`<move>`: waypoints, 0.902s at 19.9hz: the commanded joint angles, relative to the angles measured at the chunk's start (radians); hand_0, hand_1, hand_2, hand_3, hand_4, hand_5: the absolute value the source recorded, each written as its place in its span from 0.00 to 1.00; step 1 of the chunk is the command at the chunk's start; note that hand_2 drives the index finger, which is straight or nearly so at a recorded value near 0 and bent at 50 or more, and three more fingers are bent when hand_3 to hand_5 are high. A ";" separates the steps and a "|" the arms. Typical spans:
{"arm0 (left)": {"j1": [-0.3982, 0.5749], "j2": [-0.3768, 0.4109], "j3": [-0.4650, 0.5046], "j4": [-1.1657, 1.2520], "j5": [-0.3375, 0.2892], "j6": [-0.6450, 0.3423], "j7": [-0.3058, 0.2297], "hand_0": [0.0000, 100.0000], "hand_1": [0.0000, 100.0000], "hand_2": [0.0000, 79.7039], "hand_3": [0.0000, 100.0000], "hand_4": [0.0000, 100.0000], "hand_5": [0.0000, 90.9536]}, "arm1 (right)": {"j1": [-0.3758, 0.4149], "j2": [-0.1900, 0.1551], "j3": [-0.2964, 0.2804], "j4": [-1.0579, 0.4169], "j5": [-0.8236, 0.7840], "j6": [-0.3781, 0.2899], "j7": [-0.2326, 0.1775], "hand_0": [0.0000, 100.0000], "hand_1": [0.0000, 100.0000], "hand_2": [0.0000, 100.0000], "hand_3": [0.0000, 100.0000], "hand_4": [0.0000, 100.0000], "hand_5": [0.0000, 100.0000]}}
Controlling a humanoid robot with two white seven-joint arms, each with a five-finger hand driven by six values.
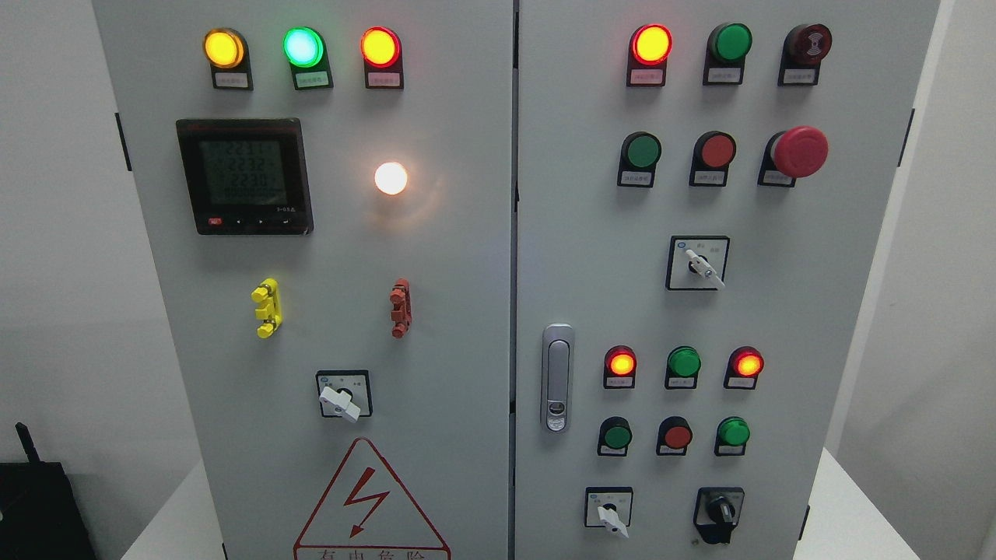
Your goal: Trip black knob to open circuit
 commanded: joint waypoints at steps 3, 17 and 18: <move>0.000 0.000 0.000 0.000 -0.023 0.005 0.000 0.12 0.39 0.00 0.00 0.00 0.00 | 0.047 0.000 0.004 -0.172 -0.005 -0.006 -0.023 0.00 0.20 0.00 0.00 0.00 0.00; 0.000 0.000 0.000 0.000 -0.023 0.005 0.000 0.12 0.39 0.00 0.00 0.00 0.00 | 0.136 -0.012 0.016 -0.524 -0.002 -0.162 -0.066 0.00 0.18 0.00 0.00 0.00 0.00; 0.000 0.000 0.000 0.000 -0.023 0.004 0.000 0.12 0.39 0.00 0.00 0.00 0.00 | 0.137 -0.013 0.016 -0.539 -0.002 -0.185 -0.069 0.00 0.18 0.00 0.00 0.00 0.00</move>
